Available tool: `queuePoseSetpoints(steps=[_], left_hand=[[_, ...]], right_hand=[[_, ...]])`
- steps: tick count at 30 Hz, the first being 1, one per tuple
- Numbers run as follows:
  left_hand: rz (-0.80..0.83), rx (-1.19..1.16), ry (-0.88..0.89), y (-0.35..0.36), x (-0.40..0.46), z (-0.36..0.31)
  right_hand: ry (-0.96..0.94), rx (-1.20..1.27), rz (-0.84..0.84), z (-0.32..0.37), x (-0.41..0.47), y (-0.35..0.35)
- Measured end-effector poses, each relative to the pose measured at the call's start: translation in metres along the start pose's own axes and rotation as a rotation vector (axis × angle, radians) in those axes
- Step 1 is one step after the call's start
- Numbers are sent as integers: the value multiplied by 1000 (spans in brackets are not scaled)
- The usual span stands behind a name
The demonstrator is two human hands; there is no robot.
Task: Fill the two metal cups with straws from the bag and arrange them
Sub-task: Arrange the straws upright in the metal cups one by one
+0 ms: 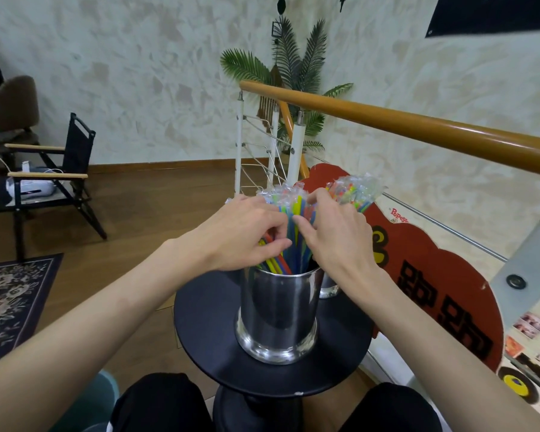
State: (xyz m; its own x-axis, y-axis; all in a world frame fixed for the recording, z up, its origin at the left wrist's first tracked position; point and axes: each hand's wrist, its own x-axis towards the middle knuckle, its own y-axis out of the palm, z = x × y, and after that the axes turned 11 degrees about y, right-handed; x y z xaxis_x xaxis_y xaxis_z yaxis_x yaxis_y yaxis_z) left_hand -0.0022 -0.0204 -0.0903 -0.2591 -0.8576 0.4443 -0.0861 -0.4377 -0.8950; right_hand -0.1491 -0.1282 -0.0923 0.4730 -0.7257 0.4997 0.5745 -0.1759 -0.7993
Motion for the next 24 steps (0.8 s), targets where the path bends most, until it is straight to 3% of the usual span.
queuePoseSetpoints(steps=[12, 24], left_hand=[[5, 39, -26, 1, 5, -4], [63, 90, -14, 1, 6, -4]], right_hand=[[26, 219, -33, -6, 0, 2], [58, 380, 104, -4, 8, 2]])
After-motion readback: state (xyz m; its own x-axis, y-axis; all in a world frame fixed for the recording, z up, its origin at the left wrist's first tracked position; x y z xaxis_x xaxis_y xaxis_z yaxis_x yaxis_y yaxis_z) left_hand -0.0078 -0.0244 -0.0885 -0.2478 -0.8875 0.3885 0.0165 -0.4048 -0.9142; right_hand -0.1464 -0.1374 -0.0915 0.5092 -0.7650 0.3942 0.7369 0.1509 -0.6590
